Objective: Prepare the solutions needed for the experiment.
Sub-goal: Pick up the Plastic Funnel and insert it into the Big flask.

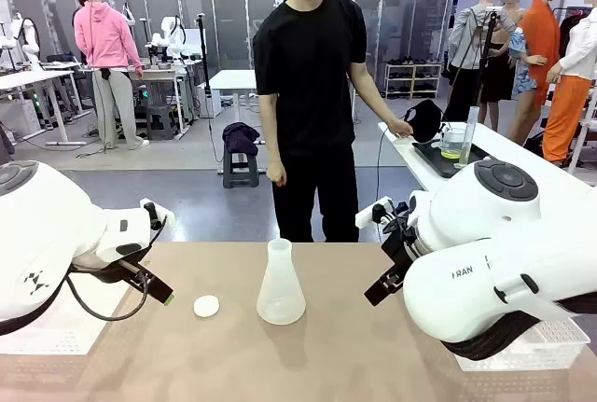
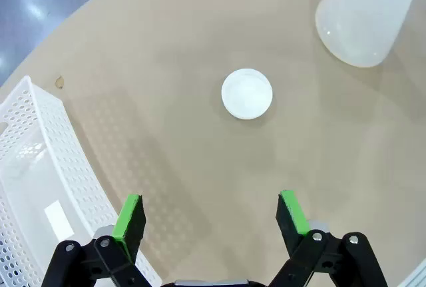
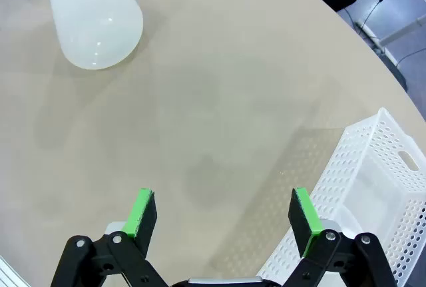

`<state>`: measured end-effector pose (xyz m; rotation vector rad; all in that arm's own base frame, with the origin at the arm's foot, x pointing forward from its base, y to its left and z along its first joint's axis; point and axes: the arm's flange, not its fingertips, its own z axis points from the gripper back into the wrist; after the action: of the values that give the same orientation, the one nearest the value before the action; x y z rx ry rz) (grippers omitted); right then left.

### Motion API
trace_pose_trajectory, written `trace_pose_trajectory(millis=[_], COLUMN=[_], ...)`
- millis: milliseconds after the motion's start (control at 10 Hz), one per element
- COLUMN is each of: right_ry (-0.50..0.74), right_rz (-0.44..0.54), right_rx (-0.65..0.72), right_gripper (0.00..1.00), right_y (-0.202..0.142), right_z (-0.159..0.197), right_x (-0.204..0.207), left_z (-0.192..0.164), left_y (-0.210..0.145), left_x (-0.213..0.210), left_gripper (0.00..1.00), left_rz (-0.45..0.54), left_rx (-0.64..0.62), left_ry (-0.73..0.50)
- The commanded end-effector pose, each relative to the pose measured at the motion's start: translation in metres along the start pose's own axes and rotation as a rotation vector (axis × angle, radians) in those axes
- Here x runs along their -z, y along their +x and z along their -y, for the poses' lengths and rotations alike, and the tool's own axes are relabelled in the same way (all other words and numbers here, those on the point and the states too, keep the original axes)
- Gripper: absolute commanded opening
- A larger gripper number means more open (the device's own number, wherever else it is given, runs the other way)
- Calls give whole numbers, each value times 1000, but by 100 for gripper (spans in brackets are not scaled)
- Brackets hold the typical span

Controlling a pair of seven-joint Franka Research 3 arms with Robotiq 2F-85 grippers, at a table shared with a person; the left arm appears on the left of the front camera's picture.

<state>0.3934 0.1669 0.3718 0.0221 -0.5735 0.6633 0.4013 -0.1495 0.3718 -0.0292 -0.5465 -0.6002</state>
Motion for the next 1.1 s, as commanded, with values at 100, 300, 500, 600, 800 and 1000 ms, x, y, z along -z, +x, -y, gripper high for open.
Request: trace_pose_trajectory(millis=[100, 300, 500, 600, 800, 1000], right_ry=[0, 0, 0, 0, 0, 0], right_rz=[0, 0, 0, 0, 0, 0], right_rx=[0, 0, 0, 0, 0, 0], right_gripper=[100, 100, 100, 100, 100, 100], right_y=[0, 0, 0, 0, 0, 0], right_z=[0, 0, 0, 0, 0, 0], right_x=[0, 0, 0, 0, 0, 0], left_z=[0, 0, 0, 0, 0, 0], left_y=[0, 0, 0, 0, 0, 0], left_x=[0, 0, 0, 0, 0, 0], left_gripper=[100, 100, 100, 100, 100, 100], left_rz=[0, 0, 0, 0, 0, 0], left_rx=[0, 0, 0, 0, 0, 0], left_ry=[0, 0, 0, 0, 0, 0])
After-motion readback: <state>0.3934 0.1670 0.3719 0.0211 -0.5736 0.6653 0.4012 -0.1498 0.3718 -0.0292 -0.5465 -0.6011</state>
